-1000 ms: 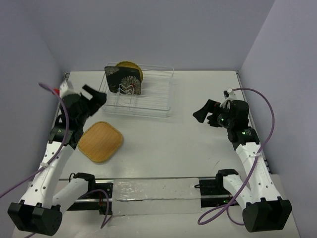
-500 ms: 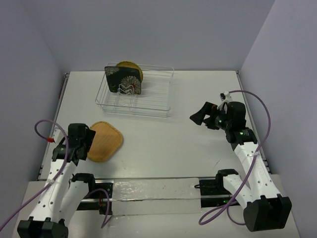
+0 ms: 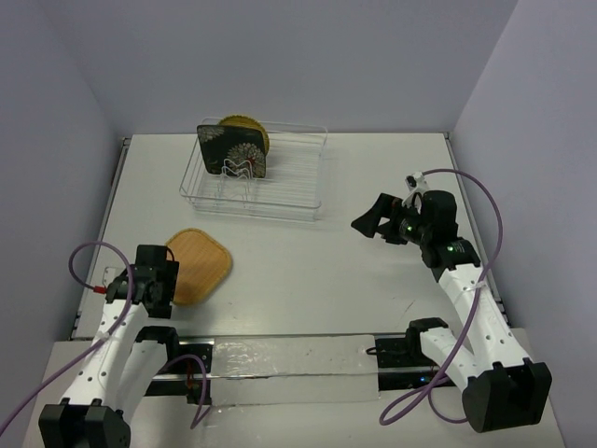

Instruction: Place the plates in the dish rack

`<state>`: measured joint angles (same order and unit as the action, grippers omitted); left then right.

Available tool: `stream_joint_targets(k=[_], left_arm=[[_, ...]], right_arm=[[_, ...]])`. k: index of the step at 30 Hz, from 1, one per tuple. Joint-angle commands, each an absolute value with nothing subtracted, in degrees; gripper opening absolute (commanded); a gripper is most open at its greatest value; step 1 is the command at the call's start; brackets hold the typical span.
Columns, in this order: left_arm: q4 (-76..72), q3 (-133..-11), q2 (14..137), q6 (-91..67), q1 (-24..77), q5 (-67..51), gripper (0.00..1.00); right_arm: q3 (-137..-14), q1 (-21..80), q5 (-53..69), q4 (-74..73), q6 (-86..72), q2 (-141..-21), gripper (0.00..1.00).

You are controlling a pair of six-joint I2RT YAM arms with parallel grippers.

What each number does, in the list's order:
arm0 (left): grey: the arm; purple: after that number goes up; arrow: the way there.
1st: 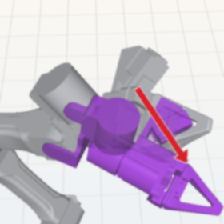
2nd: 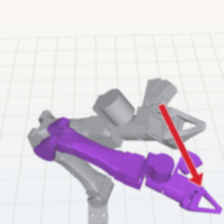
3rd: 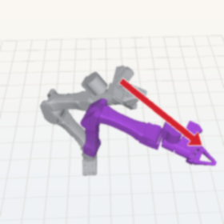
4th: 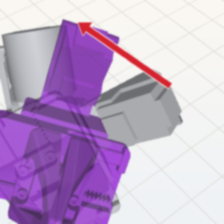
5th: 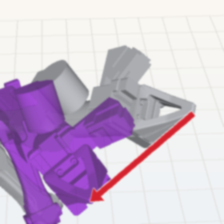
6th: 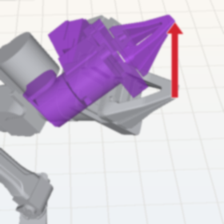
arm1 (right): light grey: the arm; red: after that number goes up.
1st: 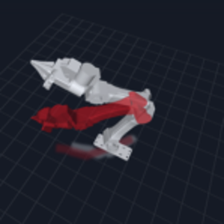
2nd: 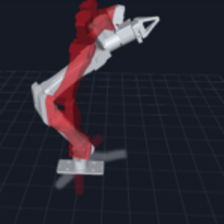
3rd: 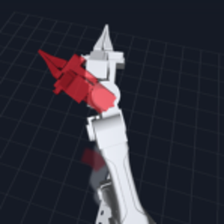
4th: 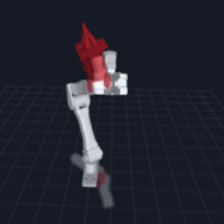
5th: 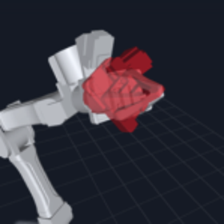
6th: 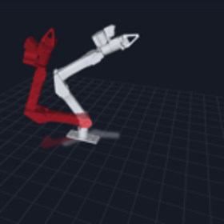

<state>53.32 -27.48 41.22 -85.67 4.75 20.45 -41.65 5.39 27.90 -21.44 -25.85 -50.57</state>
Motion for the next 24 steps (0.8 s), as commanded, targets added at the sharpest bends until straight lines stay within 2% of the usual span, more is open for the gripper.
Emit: stream_joint_targets(k=[1,10,21,24], left_arm=[[46.89,-24.23,41.82,-88.09,4.13,19.64,0.99],[42.86,-19.83,43.90,-89.77,4.13,17.96,0.98],[42.41,-16.51,37.34,-91.64,4.13,18.60,0.77],[43.02,-16.29,36.18,-91.82,4.13,19.28,0.69]], right_arm=[[-41.78,5.98,28.63,-18.55,-25.20,-51.32,1.00],[-42.26,5.89,31.05,-18.51,-25.58,-54.29,1.00],[-42.98,5.98,31.96,-18.54,-25.93,-54.10,1.00],[-42.98,5.95,32.12,-18.61,-25.99,-53.90,1.00]])
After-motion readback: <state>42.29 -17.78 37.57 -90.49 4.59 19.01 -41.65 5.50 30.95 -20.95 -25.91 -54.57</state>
